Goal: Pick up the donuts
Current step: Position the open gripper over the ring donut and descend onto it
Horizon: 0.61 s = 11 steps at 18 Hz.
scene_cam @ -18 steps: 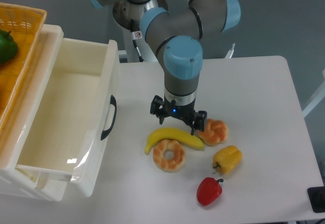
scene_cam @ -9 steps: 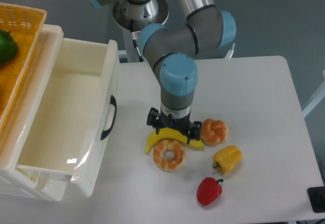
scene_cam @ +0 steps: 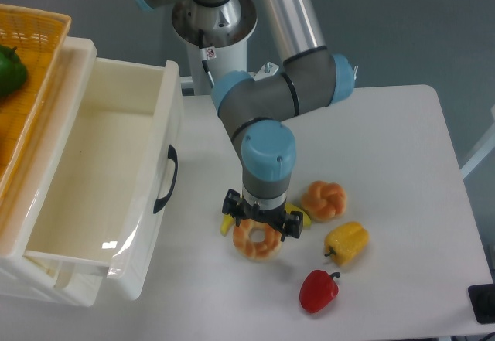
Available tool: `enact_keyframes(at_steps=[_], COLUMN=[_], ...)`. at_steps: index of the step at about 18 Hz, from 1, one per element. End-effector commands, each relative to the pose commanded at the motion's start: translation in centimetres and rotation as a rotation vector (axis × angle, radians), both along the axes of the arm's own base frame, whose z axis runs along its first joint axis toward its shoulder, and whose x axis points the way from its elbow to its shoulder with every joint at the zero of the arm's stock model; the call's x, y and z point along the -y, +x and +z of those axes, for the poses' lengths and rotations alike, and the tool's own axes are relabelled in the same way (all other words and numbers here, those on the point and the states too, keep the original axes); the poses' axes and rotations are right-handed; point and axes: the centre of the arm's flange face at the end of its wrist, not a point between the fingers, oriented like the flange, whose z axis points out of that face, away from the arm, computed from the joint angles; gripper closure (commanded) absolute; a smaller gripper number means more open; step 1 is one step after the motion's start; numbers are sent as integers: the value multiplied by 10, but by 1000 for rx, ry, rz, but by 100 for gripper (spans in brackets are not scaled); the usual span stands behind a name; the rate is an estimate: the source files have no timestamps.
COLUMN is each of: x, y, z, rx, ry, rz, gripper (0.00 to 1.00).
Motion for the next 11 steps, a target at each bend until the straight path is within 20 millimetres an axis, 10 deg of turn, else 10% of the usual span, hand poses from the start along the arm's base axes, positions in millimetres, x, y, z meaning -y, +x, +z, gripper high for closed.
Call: enact_keyframes(at_steps=[11], x=[2], y=[-36], z=[-34], rx=[23], ry=[-18], rz=[22], gripper=[0])
